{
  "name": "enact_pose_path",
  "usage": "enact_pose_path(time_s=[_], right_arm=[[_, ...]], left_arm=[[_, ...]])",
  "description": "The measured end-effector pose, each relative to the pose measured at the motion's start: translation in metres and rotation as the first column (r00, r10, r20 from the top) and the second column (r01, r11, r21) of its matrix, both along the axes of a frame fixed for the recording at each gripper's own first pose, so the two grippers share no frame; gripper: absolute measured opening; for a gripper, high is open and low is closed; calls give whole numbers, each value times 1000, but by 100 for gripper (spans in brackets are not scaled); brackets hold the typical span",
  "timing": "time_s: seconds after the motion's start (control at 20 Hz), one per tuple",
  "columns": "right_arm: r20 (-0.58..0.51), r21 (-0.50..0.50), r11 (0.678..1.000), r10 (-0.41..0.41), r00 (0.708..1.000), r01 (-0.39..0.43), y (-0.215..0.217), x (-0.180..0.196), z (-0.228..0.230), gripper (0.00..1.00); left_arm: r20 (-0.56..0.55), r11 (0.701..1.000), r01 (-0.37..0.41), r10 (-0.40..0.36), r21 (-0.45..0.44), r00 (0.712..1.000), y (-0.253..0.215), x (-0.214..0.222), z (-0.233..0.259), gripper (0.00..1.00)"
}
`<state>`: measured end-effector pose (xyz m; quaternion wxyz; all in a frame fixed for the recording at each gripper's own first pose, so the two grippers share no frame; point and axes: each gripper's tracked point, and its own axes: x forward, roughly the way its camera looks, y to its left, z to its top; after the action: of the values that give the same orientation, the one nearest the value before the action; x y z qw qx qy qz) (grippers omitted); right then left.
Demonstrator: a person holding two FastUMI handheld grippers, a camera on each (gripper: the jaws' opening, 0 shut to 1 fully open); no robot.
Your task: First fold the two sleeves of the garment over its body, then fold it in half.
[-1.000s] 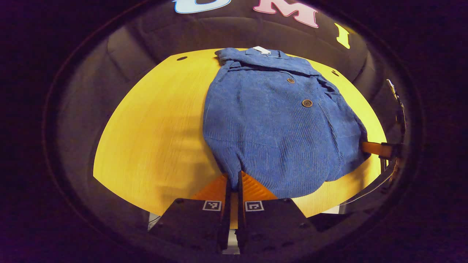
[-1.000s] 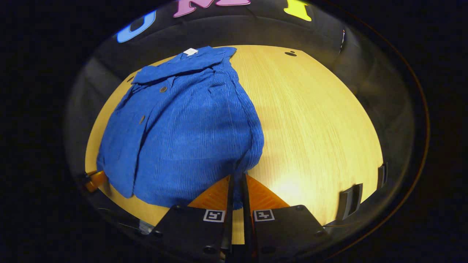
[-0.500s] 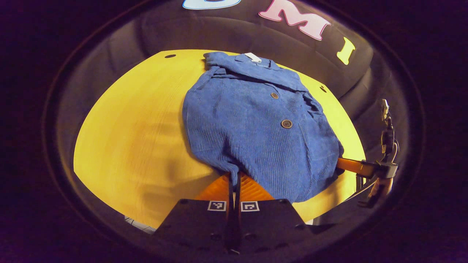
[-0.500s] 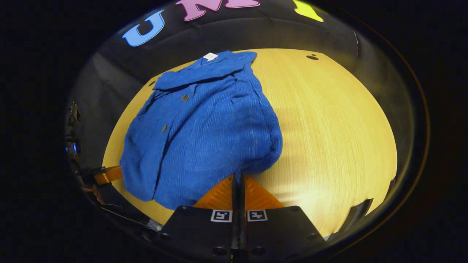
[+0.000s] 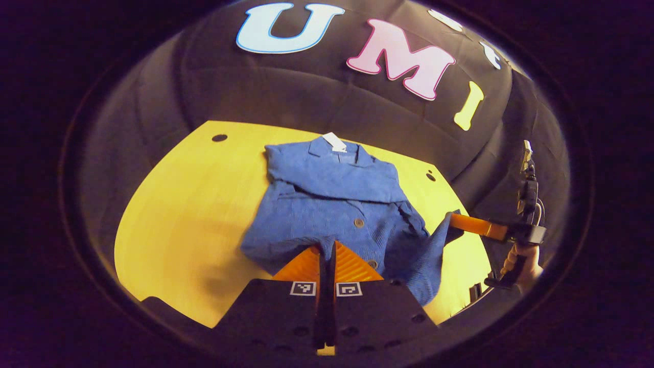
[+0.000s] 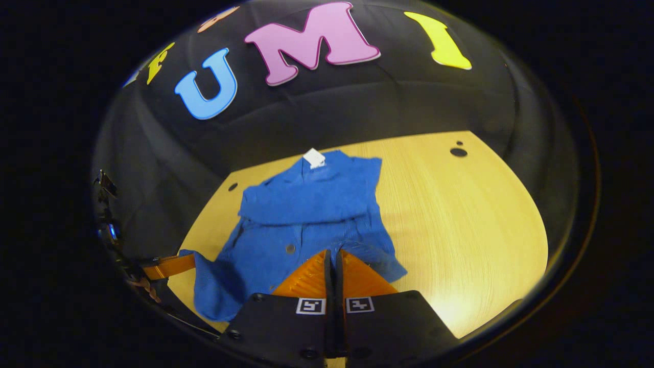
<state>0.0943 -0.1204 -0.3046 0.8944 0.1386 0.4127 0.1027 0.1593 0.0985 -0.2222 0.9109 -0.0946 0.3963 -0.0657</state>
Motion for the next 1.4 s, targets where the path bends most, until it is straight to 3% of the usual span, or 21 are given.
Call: enact_pose_path(time_s=[0.2, 0.4, 0.45, 0.5, 0.55, 0.6, 0.65, 0.7, 0.85, 1.0, 1.15, 1.2, 1.3, 1.4], right_arm=[[162, -43, 999, -21, 987, 28, -5, 121, 23, 0], [284, -119, 983, -100, 954, 139, -21, 248, 7, 3], [301, -157, 973, -115, 947, 168, -27, 272, -6, 10], [340, -194, 961, -125, 932, 199, -35, 294, -17, 28], [377, -241, 943, -125, 918, 227, -42, 307, -31, 47], [383, -275, 932, -118, 916, 235, -47, 307, -39, 65], [369, -281, 935, -105, 923, 218, -45, 302, -45, 72], [367, -274, 940, -95, 925, 205, -44, 293, -43, 96], [441, -258, 934, -115, 890, 249, -53, 264, -8, 98], [511, -221, 931, -142, 848, 289, -59, 222, 39, 98], [515, -218, 922, -169, 840, 319, -61, 167, 79, 96], [521, -196, 923, -189, 833, 331, -58, 148, 95, 97], [564, -166, 915, -217, 797, 367, -55, 113, 133, 97], [620, -188, 910, -183, 763, 371, -47, 68, 176, 96]], left_arm=[[179, 999, -6, -3, 53, 984, 36, 122, 37, 0], [387, 992, -30, -21, 126, 922, 73, 262, 43, 0], [430, 991, -47, -10, 122, 903, 80, 290, 38, 7], [469, 989, -79, 13, 122, 883, 86, 318, 28, 18], [465, 983, -111, 32, 143, 885, 94, 330, 17, 58], [436, 977, -127, 40, 170, 899, 98, 333, -2, 75], [365, 973, -129, 51, 193, 930, 99, 323, -19, 81], [357, 973, -134, 60, 187, 932, 95, 312, -24, 82], [406, 970, -164, 79, 180, 911, 84, 277, 4, 84], [502, 962, -200, 82, 185, 861, 66, 226, 68, 84], [611, 963, -207, 59, 174, 789, 43, 171, 135, 83], [659, 964, -213, 56, 161, 750, 35, 152, 158, 82], [698, 972, -181, 25, 150, 716, 12, 103, 184, 81], [704, 972, -168, 5, 164, 711, -5, 55, 197, 82]])
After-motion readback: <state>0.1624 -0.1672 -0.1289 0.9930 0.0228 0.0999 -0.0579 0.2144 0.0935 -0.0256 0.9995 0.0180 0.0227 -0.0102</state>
